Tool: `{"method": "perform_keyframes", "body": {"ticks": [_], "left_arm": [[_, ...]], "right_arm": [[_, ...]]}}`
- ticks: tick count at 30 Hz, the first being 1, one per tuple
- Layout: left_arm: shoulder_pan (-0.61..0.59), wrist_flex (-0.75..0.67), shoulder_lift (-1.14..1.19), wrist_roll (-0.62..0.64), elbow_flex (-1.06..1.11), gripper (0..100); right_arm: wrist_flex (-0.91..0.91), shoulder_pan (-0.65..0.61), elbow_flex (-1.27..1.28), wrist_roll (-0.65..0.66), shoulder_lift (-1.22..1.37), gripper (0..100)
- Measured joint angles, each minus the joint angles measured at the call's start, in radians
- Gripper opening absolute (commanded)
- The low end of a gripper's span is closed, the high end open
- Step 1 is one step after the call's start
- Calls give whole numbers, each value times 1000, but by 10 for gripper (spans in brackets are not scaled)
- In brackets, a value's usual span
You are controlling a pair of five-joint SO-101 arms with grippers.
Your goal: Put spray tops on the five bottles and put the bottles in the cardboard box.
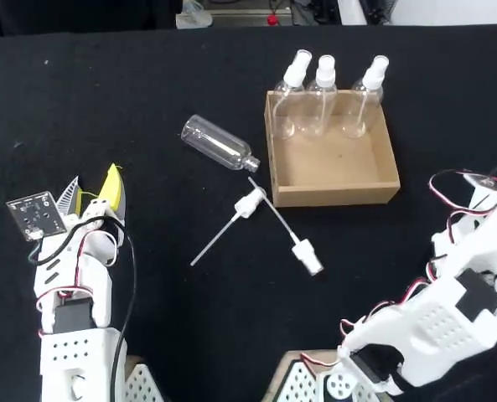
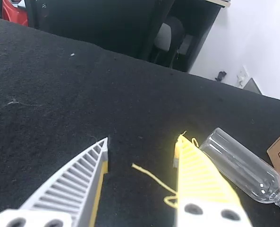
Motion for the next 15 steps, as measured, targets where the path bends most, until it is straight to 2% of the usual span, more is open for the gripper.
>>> {"method": "perform_keyframes", "body": {"ticks": [5,9,15], "left_arm": [[0,0,0,0,0,223],[0,0,0,0,0,223],[0,0,0,0,0,223]], "right_arm": [[-3,0,43,0,0,261],[-83,0,44,0,0,258],[-109,0,46,0,0,107]]}}
